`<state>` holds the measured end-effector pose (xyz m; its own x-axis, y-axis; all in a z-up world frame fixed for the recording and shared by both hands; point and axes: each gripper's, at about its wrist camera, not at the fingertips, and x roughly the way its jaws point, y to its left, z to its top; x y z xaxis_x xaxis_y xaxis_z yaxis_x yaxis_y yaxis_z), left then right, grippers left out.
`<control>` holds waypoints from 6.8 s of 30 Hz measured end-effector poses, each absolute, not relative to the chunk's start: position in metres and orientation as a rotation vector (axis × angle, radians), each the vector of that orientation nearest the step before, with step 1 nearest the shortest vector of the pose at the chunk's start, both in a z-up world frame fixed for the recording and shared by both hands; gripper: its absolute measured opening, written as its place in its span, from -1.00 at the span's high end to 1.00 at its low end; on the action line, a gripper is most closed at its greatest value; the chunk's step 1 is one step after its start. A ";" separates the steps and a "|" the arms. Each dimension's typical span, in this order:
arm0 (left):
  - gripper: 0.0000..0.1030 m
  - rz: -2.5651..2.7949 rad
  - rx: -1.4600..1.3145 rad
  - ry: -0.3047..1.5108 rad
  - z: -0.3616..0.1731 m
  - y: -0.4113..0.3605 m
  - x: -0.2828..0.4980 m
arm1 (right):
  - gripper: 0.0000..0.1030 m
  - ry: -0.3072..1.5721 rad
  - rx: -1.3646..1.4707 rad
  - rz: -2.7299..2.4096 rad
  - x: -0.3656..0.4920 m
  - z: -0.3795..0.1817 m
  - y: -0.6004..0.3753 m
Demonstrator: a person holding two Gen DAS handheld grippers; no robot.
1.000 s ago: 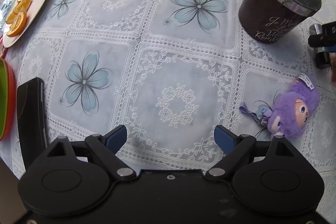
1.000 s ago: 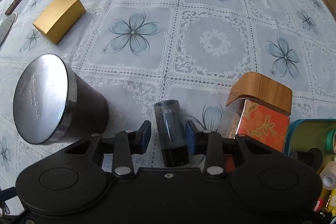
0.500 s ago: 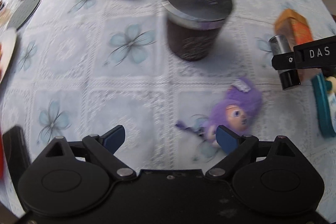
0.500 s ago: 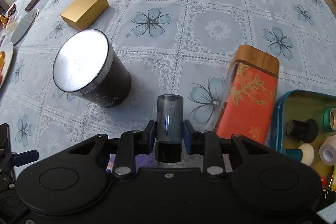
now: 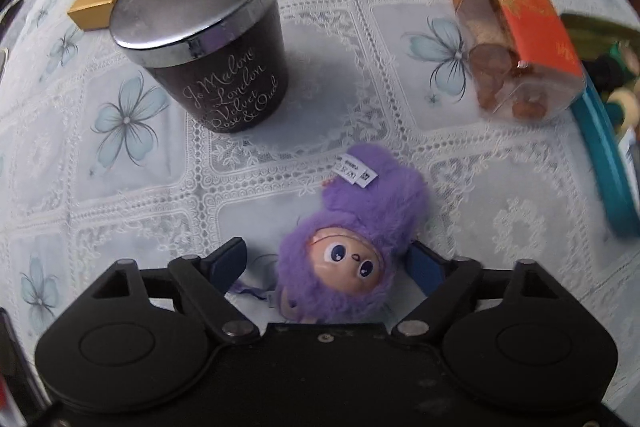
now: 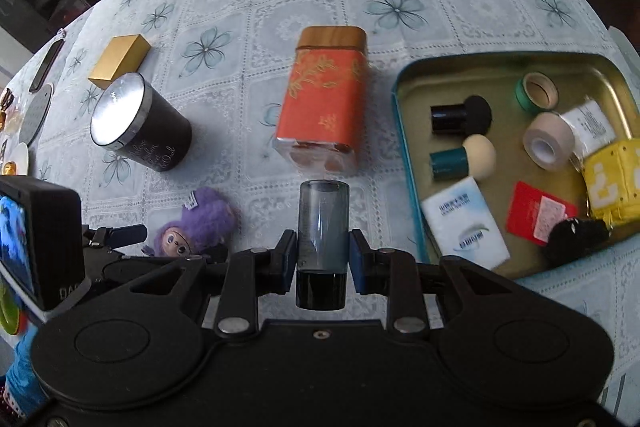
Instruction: Organize soft objects
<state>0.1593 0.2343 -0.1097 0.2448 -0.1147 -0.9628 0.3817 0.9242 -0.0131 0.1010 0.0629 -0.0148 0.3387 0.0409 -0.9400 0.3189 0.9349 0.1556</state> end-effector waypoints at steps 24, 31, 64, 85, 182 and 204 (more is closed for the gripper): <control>0.13 -0.278 0.104 1.185 0.008 0.100 0.110 | 0.43 1.051 0.361 -0.229 0.054 0.036 -0.095; 0.11 -0.331 0.133 1.176 0.014 0.016 0.100 | 0.43 1.002 0.323 -0.308 0.056 0.045 -0.151; -0.73 -0.180 0.210 1.224 -0.013 -0.026 0.063 | 0.18 1.092 0.234 -0.251 0.045 0.014 -0.161; -0.77 -0.129 0.180 1.231 -0.016 -0.023 0.036 | 0.18 1.137 0.214 -0.286 0.019 0.006 -0.159; -0.83 -0.057 0.169 1.247 -0.022 -0.009 0.041 | 0.18 1.176 0.130 -0.316 0.028 0.000 -0.144; -0.85 -0.056 0.176 1.254 -0.025 -0.008 0.043 | 0.18 1.179 0.128 -0.314 0.027 0.000 -0.145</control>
